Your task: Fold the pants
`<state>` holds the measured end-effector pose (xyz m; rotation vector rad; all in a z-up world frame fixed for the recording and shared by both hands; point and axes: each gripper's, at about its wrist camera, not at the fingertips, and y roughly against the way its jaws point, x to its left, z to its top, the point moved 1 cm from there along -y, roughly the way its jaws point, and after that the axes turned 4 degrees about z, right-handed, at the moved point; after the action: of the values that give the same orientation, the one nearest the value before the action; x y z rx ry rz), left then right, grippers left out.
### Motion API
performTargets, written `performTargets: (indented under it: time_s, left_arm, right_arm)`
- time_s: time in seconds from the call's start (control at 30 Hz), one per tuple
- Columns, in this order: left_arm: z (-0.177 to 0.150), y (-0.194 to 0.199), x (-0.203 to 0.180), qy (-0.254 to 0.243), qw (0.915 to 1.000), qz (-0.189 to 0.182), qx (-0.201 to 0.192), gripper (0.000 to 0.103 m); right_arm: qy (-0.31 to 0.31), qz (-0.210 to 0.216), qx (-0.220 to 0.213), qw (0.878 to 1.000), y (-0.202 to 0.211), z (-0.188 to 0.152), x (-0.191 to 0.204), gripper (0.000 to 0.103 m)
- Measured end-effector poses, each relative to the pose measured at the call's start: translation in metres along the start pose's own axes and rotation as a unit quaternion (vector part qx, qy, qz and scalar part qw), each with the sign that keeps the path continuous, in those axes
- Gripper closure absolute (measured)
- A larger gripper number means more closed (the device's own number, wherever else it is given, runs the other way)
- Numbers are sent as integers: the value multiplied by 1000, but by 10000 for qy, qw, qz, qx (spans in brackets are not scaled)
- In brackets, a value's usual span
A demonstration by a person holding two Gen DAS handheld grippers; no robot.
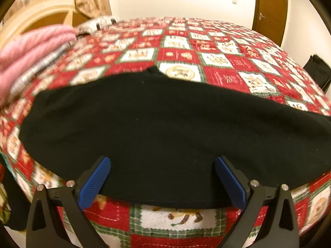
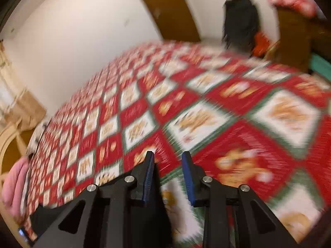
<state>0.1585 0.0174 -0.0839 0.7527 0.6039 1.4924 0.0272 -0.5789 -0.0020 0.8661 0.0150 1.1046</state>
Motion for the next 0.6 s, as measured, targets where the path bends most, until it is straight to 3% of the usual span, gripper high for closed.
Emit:
performTargets:
  time_s: [0.07, 0.17, 0.23, 0.3, 0.37, 0.5, 0.6]
  left_arm:
    - [2, 8, -9, -195, 9995, 23, -245, 0]
    - [5, 20, -29, -482, 9973, -168, -530, 0]
    - [6, 20, -44, -660, 9957, -317, -559, 0]
    - [5, 14, -52, -728, 9958, -359, -432, 0]
    - [1, 6, -55, -695, 9963, -468, -188, 0]
    - [-11, 5, -45, -398, 9968, -695, -14, 0]
    - [-17, 9, -47, -495, 9965, -673, -76, 0]
  right_arm:
    - [443, -184, -349, 9982, 23, -14, 16, 74]
    - [1311, 112, -393, 9905, 34, -44, 58, 74]
    - [1567, 369, -192, 9868, 29, -62, 84, 74]
    - [1704, 948, 57, 9808, 19, -80, 120, 74]
    - [2090, 1573, 478, 9640, 3, -102, 172, 74]
    - [2770, 2049, 980, 9336, -31, -131, 248, 74]
    - [2986, 1996, 1229, 9252, -63, -146, 280, 74]
